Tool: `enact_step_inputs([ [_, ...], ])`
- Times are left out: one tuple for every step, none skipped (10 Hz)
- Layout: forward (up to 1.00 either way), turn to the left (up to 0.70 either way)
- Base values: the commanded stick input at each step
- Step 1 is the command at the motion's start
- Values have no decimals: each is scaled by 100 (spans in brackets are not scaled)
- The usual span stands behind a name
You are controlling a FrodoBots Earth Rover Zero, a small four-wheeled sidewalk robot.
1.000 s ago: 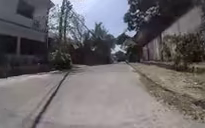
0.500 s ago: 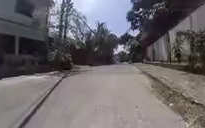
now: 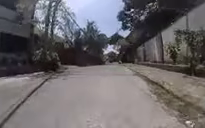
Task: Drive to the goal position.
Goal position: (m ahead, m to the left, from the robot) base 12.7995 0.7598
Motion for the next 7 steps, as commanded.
enact_step_inputs([
  [100, -26],
  [100, -6],
  [100, 6],
  [100, 6],
  [100, 6],
  [100, 6],
  [100, 6],
])
